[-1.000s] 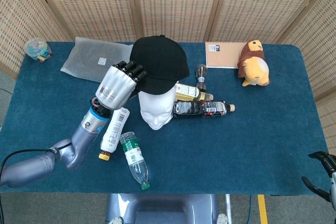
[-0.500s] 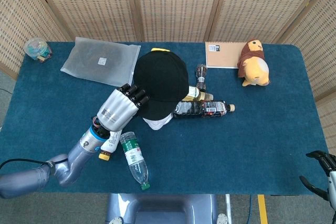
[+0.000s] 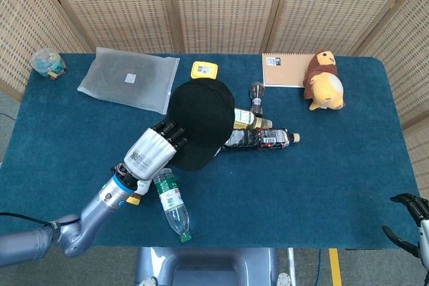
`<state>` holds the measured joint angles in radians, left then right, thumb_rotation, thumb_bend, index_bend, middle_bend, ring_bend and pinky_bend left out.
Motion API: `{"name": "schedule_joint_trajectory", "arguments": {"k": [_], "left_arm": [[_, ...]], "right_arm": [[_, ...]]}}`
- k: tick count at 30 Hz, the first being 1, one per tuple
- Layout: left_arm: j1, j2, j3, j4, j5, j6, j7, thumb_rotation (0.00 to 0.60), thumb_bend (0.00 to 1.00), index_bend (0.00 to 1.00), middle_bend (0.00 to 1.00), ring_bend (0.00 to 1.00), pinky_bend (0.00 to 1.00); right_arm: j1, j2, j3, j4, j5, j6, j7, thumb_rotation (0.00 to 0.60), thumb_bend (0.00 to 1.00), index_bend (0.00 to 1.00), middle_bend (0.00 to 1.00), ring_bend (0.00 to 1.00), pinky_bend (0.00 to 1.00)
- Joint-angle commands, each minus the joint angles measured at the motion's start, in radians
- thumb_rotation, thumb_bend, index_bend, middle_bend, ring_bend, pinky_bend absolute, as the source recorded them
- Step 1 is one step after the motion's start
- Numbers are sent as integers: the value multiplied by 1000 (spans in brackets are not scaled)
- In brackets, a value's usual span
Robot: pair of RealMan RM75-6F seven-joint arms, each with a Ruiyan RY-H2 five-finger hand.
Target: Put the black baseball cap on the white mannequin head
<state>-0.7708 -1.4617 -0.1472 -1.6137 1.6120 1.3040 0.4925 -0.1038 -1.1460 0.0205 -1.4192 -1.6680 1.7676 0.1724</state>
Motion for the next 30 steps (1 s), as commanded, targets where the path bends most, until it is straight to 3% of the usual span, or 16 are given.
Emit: {"name": "schedule_joint_trajectory", "arguments": {"k": [1, 10, 18, 24, 30], "left_arm": [[18, 39, 6, -79, -67, -53, 75, 600, 206, 382, 323, 237, 483], [44, 96, 23, -206, -150, -106, 188, 600, 168, 166, 173, 105, 388], [119, 151, 70, -290, -129, -32, 286, 600, 163, 136, 158, 73, 343], [219, 249, 106, -374, -152, 50, 237, 600, 163, 136, 158, 73, 342], [328, 381, 150, -429, -183, 114, 46, 600, 162, 160, 158, 72, 342]], "right_arm": [[-1, -3, 1, 4, 2, 1, 3, 600, 172, 330, 342, 357, 367], [2, -6, 2, 14, 3, 0, 13, 600, 173, 330, 342, 357, 368], [8, 0, 6, 13, 12, -11, 19, 600, 173, 331, 342, 357, 367], [28, 10, 9, -7, 16, -47, 9, 600, 172, 330, 341, 357, 367], [50, 22, 15, -33, 8, -65, -14, 600, 172, 330, 341, 357, 368]]}}
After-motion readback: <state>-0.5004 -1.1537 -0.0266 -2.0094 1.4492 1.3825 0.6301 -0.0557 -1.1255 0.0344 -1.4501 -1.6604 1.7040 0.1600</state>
